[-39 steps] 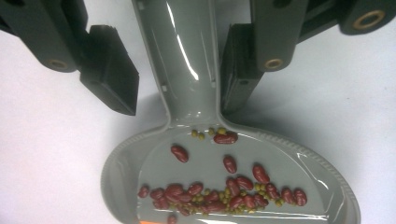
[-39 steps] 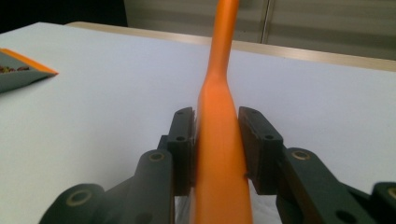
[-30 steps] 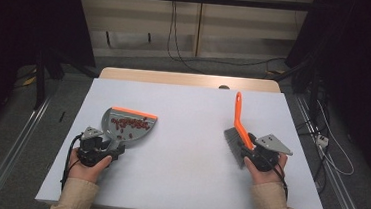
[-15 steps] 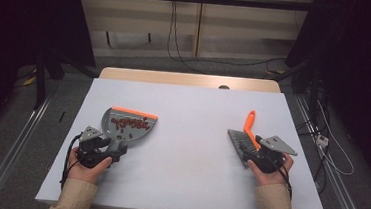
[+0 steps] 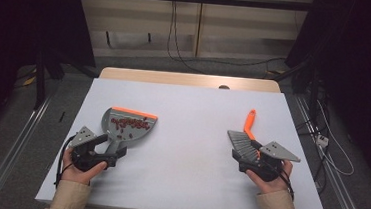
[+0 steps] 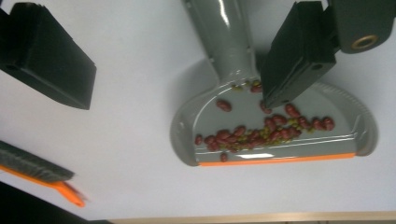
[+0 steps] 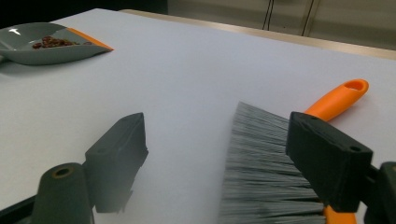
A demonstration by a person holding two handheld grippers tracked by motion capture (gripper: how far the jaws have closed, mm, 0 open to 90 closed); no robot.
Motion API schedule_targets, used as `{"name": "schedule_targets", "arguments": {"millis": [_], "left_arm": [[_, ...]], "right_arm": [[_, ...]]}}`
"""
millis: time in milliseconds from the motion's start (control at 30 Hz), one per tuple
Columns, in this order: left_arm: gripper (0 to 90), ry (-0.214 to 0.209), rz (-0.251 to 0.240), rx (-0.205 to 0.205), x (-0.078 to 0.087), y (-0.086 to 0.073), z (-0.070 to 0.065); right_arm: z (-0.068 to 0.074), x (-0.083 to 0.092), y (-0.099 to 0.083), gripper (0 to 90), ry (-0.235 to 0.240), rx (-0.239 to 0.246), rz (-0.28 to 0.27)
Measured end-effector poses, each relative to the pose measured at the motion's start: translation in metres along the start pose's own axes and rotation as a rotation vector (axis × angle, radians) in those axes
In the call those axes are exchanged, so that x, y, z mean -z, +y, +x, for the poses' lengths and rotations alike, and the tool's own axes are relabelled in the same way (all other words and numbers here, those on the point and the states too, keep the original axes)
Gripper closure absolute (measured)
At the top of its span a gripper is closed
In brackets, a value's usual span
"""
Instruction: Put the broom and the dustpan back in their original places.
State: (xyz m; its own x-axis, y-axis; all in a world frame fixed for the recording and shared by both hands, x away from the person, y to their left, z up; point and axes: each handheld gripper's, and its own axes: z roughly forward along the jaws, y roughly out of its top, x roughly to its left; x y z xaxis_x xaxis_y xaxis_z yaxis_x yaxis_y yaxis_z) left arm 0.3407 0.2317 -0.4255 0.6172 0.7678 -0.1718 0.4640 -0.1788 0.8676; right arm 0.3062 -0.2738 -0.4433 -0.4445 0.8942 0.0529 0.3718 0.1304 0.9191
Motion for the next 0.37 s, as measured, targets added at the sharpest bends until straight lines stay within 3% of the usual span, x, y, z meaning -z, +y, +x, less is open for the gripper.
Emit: {"name": "schedule_targets", "arguments": {"millis": [367], "left_arm": [[7.2, -0.037, -0.019, -0.028, 0.0, -0.002, -0.004]], "right_arm": [[0.001, 0.014, -0.008, 18.7, 0.028, 0.014, 0.0]]}}
